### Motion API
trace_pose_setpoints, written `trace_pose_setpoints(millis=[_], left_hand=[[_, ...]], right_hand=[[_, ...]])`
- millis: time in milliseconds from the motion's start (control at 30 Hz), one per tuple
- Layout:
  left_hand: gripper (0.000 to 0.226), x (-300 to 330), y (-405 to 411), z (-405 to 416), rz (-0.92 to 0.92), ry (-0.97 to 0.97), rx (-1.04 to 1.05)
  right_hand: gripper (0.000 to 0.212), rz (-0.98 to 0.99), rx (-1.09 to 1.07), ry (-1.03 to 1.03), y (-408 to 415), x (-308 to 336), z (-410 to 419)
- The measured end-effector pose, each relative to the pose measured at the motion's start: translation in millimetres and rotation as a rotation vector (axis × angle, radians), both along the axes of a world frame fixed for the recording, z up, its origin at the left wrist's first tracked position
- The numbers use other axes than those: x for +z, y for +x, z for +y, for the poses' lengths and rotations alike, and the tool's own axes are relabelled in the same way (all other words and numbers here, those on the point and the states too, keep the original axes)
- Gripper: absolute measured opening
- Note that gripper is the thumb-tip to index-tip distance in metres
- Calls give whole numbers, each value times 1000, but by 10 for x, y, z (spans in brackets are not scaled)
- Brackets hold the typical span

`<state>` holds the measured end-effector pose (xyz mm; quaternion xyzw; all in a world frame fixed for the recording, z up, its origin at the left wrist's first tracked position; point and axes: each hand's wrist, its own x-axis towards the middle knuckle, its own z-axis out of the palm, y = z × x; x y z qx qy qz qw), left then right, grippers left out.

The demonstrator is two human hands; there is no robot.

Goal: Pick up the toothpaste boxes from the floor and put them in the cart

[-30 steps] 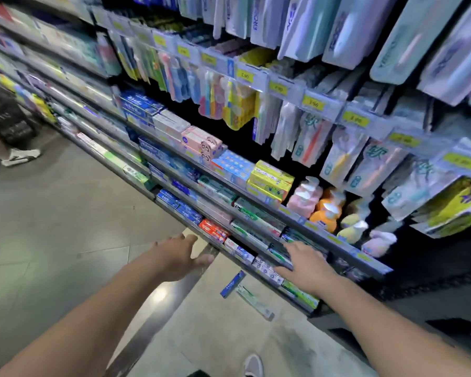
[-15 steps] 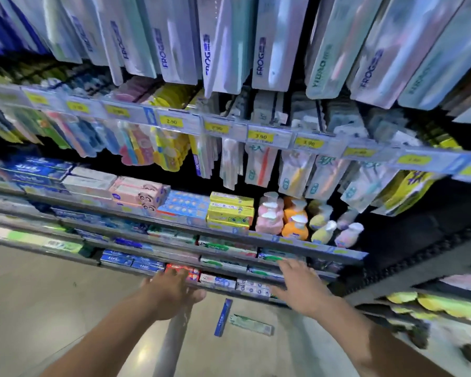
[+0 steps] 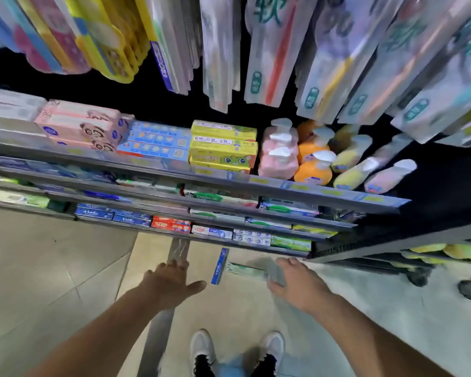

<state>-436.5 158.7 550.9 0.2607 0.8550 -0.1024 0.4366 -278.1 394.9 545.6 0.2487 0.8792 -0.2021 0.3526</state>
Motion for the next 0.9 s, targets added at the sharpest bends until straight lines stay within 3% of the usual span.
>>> trace_pose_setpoints(millis=[200, 433, 633, 900], left_hand=[[82, -1405, 164, 191, -27, -32, -110], [81, -3469, 85, 395, 10, 0, -165], [79, -5088, 18, 338, 17, -9, -182], [78, -5968, -187, 9, 32, 5, -177]], right_hand=[[69, -27, 7, -1, -32, -1329, 63], [60, -10, -12, 98, 30, -3369, 143], [66, 24, -24, 153, 38, -5032, 125], [71, 46, 89, 206, -141, -6236, 19]])
